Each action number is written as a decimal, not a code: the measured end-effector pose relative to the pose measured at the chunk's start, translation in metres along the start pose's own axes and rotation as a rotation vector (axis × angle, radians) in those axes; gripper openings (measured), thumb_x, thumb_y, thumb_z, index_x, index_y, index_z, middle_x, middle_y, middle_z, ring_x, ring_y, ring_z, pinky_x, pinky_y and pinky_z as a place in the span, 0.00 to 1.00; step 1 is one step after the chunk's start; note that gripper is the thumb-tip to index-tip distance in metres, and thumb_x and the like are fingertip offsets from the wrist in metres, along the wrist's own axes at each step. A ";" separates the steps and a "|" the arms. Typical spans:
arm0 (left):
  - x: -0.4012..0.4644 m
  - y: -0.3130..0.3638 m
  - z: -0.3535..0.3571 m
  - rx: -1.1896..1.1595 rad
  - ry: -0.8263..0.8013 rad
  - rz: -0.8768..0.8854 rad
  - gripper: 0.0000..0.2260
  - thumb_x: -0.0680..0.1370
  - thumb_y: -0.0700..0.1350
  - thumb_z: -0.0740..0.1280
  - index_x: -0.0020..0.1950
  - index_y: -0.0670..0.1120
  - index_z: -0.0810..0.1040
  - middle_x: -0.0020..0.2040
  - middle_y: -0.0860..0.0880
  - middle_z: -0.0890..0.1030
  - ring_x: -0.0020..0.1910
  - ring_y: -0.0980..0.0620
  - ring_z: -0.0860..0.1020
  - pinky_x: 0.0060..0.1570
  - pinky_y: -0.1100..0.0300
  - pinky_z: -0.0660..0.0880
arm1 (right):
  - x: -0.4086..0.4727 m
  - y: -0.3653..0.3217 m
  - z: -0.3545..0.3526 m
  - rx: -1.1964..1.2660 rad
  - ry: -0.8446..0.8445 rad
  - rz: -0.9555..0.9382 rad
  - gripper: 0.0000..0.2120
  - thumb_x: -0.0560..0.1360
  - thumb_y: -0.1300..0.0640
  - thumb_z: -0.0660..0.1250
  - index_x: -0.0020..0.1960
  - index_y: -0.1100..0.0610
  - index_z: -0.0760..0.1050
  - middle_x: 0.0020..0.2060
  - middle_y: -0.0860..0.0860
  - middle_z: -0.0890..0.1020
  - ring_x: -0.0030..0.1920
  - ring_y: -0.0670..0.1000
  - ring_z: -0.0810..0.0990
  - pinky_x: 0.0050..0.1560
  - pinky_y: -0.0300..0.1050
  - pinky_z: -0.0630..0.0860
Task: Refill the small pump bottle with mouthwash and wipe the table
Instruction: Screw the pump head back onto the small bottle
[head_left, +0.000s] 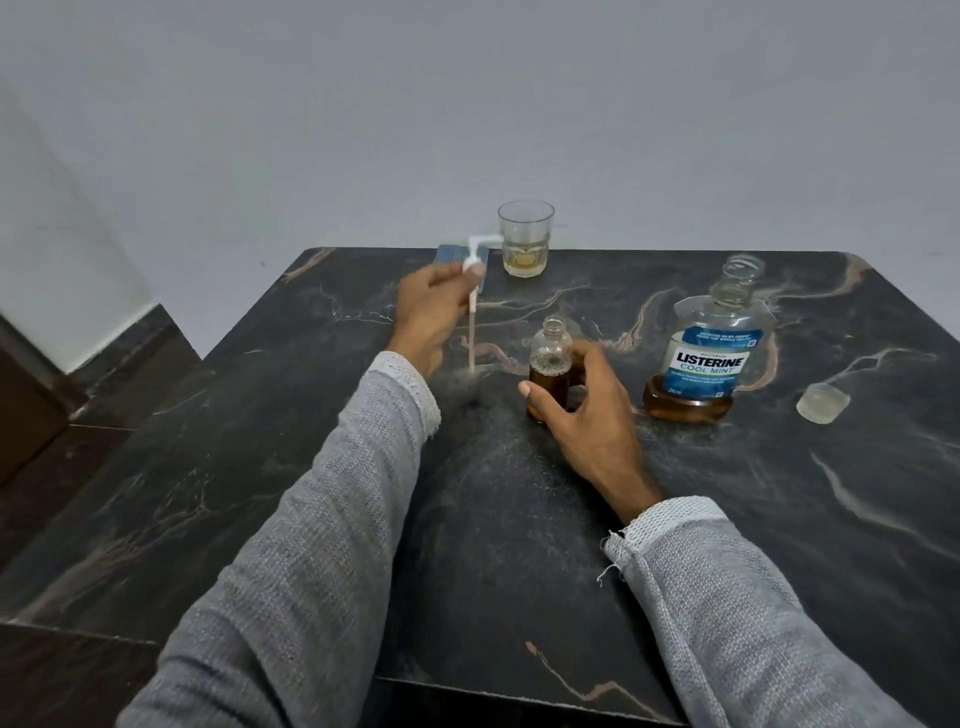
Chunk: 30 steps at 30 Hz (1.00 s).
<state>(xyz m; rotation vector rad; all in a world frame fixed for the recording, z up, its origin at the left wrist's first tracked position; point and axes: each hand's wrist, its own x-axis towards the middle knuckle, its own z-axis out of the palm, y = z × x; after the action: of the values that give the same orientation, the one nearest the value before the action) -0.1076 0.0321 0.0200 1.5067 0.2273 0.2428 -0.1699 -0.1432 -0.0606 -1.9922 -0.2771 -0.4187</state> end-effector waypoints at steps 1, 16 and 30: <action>-0.004 0.013 0.001 -0.089 -0.026 0.032 0.12 0.76 0.42 0.71 0.58 0.40 0.79 0.46 0.49 0.83 0.45 0.54 0.82 0.48 0.62 0.81 | 0.000 0.000 0.000 0.001 0.003 0.001 0.23 0.71 0.46 0.73 0.62 0.43 0.67 0.57 0.40 0.76 0.57 0.41 0.74 0.53 0.28 0.68; -0.041 0.058 0.044 -0.492 -0.253 0.233 0.08 0.77 0.36 0.68 0.56 0.39 0.77 0.42 0.47 0.83 0.42 0.53 0.81 0.48 0.60 0.80 | 0.002 0.002 0.001 0.011 -0.001 0.020 0.25 0.70 0.45 0.74 0.63 0.44 0.68 0.59 0.43 0.77 0.58 0.41 0.75 0.55 0.35 0.72; -0.060 -0.010 0.038 -0.183 -0.266 0.291 0.09 0.75 0.39 0.71 0.53 0.49 0.81 0.49 0.53 0.85 0.52 0.57 0.82 0.51 0.66 0.77 | 0.001 0.000 0.001 0.020 0.012 -0.008 0.24 0.71 0.47 0.74 0.63 0.48 0.69 0.56 0.45 0.78 0.57 0.43 0.76 0.55 0.33 0.71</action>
<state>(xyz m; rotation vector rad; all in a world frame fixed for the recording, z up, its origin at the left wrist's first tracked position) -0.1532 -0.0224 0.0119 1.3697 -0.2231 0.2834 -0.1686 -0.1427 -0.0602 -1.9694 -0.2813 -0.4312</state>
